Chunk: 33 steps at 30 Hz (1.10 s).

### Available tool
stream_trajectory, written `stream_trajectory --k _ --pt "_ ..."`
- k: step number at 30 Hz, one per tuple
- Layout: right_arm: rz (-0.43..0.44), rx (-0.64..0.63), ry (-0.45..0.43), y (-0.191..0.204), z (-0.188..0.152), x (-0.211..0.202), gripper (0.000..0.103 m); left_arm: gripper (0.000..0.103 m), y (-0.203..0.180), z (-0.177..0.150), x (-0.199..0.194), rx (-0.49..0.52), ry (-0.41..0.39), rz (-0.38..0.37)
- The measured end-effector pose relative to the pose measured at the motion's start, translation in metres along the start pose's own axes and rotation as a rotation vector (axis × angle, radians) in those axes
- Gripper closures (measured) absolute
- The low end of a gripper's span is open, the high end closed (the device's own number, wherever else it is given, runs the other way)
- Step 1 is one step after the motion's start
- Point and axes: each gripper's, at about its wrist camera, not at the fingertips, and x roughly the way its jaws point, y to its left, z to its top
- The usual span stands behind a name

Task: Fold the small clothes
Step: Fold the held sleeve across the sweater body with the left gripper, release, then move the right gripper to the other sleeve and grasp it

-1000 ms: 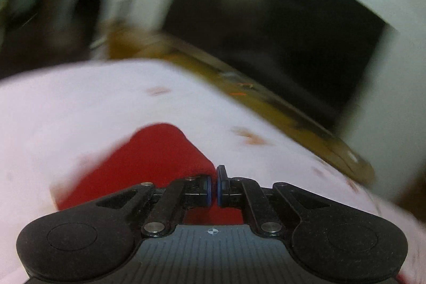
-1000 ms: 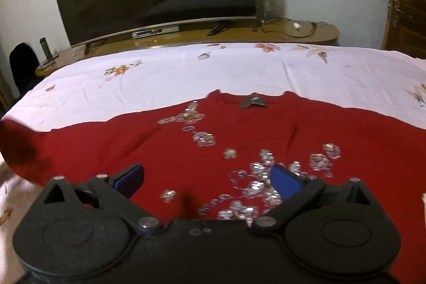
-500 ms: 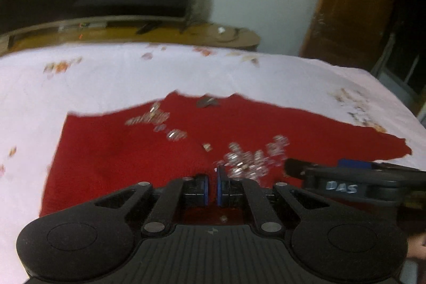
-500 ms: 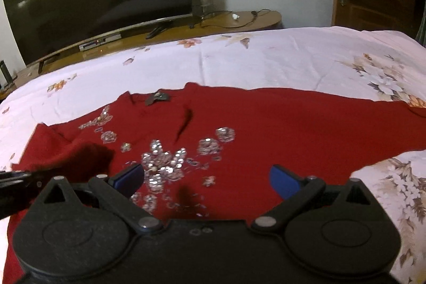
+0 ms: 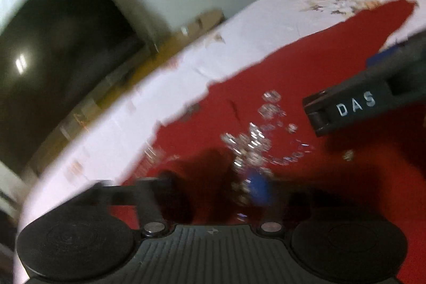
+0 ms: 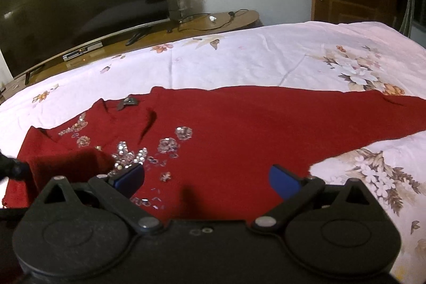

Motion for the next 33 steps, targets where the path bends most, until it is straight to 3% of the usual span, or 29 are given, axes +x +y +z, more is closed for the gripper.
stream_trajectory --k 2,3,6,7,10,12,14,15,19,23,26,28,33 --pt "0.0 0.011 0.003 -0.004 -0.001 0.0 0.003 0.0 -0.009 -0.001 -0.004 0.084 -0.042 0.091" --pt "0.0 0.017 0.001 -0.005 -0.001 -0.001 0.003 0.0 -0.009 0.0 -0.004 0.087 -0.025 0.095" --pt "0.007 0.023 -0.002 -0.006 -0.002 -0.002 0.003 0.0 0.008 -0.003 -0.007 -0.081 0.006 -0.051" --pt "0.013 0.024 -0.002 -0.006 -0.002 -0.002 0.003 0.0 0.011 -0.004 -0.012 -0.126 -0.022 -0.095" --pt "0.01 0.01 -0.005 -0.004 -0.003 -0.004 0.003 0.0 0.005 0.0 -0.019 -0.133 -0.07 -0.134" --pt "0.01 0.014 -0.004 -0.006 -0.003 -0.006 0.003 0.0 0.009 0.002 -0.02 -0.192 -0.066 -0.208" --pt "0.016 0.017 0.002 -0.007 -0.003 -0.006 0.004 0.0 0.029 -0.005 -0.018 -0.338 -0.04 -0.282" --pt "0.019 0.013 0.004 -0.007 -0.003 -0.006 0.005 0.0 0.038 -0.011 -0.016 -0.402 -0.019 -0.285" --pt "0.05 -0.017 0.003 0.003 -0.006 -0.009 0.008 0.0 0.091 -0.052 -0.012 -0.661 0.078 -0.192" --pt "0.105 -0.105 0.004 0.033 -0.015 -0.011 0.009 0.0 0.133 -0.091 -0.003 -0.79 0.182 -0.084" --pt "0.144 -0.175 0.011 0.059 -0.025 -0.013 0.015 0.0 0.151 -0.114 0.007 -0.899 0.227 -0.05" --pt "0.173 -0.22 0.017 0.073 -0.031 -0.015 0.021 0.0 0.155 -0.125 0.007 -0.947 0.222 -0.047" --pt "0.197 -0.321 0.0 0.093 -0.044 -0.024 0.022 0.0 0.152 -0.136 0.008 -0.93 0.231 -0.029"
